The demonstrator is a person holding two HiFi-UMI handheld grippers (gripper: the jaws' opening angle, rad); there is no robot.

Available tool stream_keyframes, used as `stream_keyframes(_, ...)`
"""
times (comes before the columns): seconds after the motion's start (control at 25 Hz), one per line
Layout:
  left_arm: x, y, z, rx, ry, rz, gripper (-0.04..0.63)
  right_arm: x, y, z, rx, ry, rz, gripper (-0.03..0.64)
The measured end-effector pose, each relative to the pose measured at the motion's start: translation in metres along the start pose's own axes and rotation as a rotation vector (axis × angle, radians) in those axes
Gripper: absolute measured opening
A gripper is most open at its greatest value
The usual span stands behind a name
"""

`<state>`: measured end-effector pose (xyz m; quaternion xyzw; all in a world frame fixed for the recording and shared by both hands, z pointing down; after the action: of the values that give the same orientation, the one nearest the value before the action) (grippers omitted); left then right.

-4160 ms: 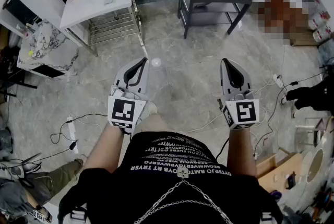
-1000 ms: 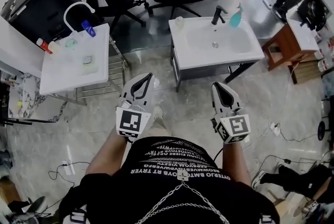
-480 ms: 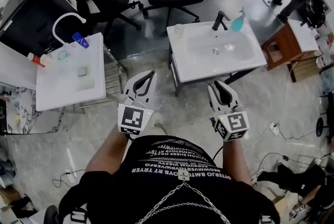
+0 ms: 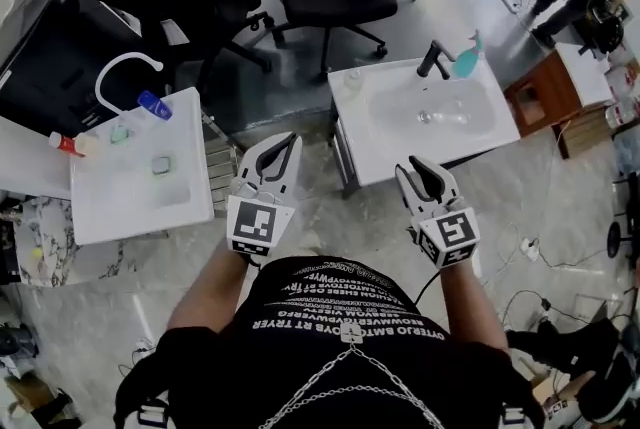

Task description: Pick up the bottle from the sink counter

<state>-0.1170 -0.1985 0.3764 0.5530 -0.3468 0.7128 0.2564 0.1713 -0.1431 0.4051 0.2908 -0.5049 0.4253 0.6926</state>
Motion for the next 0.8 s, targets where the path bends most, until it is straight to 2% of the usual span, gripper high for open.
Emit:
stream_keyframes(0.12, 0.009, 0.023, 0.011, 0.019, 0.016, -0.008, 0.005, -0.003, -0.003, 0.024, -0.066, 0.048, 0.035, 0.104)
stream_keyframes(0.24, 0.018, 0.036, 0.019, 0.053, 0.027, -0.006, 0.005, -0.001, -0.003, 0.048, -0.125, 0.151, -0.048, 0.107)
stream_keyframes(0.36, 0.027, 0.047, 0.026, 0.077, 0.032, -0.012, 0.005, 0.001, -0.005, 0.068, -0.134, 0.201, -0.106, 0.11)
stream_keyframes(0.56, 0.034, 0.053, 0.035, 0.083, 0.021, -0.045, 0.005, 0.006, 0.001, 0.087, -0.061, 0.158, -0.067, 0.117)
stream_keyframes(0.8, 0.033, 0.056, 0.054, 0.098, 0.009, -0.043, 0.005, 0.011, 0.007, 0.107, -0.035, 0.109, -0.072, 0.118)
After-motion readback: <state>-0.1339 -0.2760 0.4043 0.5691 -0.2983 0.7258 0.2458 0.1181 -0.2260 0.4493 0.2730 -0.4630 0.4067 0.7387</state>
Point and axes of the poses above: the fingertips, and each gripper's own axes: z forward along the fingers, y to its left, x out of its underside, the point moved 10 cm from there along -z, backward along the fingers, and after that the axes turned 3 degrees about z, right-handed, at the moved point
